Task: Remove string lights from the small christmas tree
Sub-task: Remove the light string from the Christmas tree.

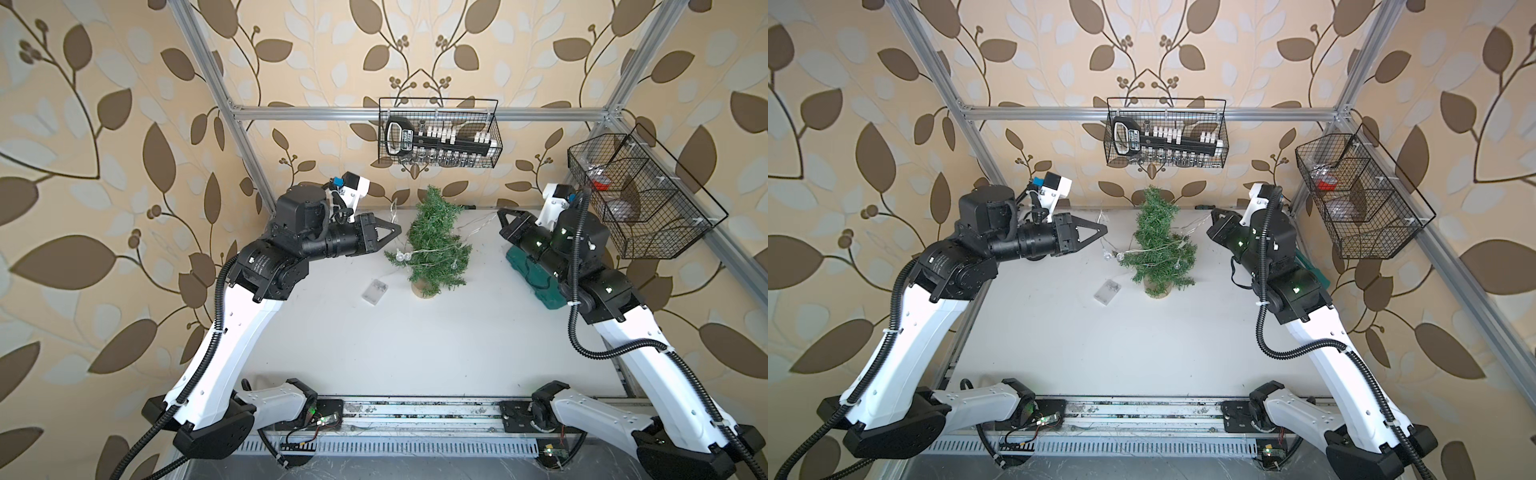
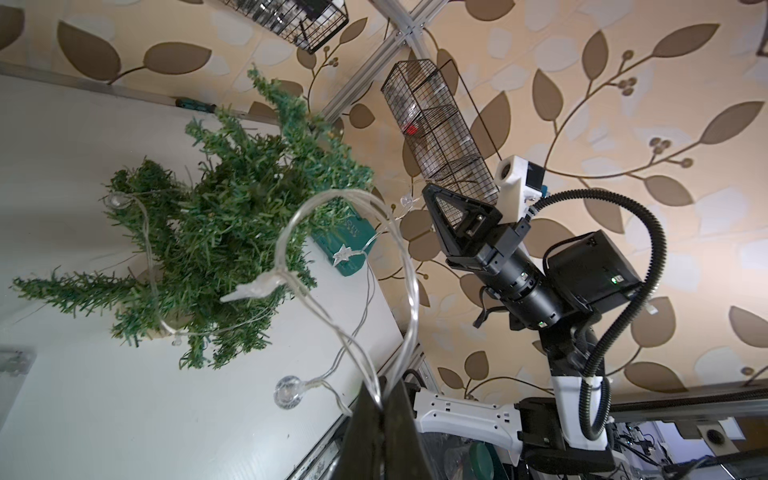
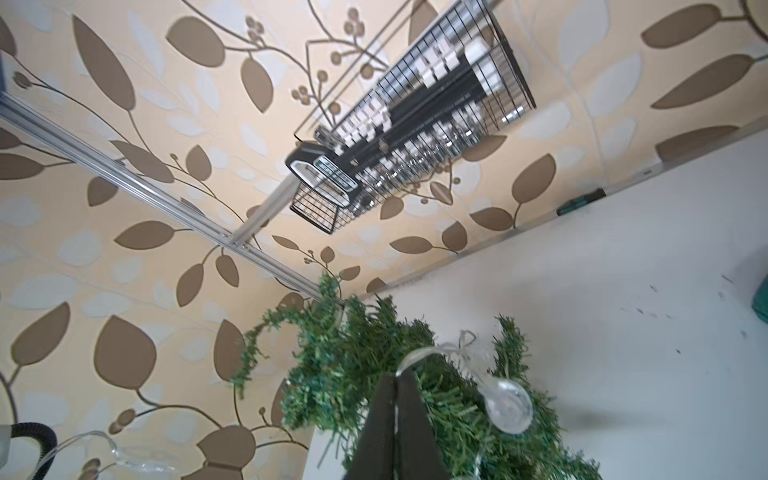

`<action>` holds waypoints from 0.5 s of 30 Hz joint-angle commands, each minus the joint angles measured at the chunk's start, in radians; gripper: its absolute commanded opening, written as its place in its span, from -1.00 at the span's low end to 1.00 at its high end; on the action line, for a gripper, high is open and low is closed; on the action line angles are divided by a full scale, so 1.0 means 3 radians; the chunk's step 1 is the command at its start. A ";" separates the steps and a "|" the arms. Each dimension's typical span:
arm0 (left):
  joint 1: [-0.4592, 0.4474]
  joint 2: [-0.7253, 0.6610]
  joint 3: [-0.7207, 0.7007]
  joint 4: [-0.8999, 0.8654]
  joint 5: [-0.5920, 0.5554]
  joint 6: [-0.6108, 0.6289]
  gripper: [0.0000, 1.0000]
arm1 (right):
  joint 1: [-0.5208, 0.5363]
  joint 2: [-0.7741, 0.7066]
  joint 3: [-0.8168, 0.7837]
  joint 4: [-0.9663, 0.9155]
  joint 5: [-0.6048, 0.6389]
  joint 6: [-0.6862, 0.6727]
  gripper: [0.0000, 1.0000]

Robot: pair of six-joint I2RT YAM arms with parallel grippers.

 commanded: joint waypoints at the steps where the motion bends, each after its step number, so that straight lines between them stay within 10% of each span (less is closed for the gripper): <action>1: -0.0010 0.0107 0.0313 0.0047 0.0146 0.0078 -1.00 | -0.0050 0.0150 0.0271 0.0188 -0.0310 -0.0200 -1.00; 15: 0.0020 0.0842 0.1520 0.0165 0.0024 0.0177 -1.00 | -0.0207 0.0673 0.0964 0.0708 -0.0403 -0.0333 -1.00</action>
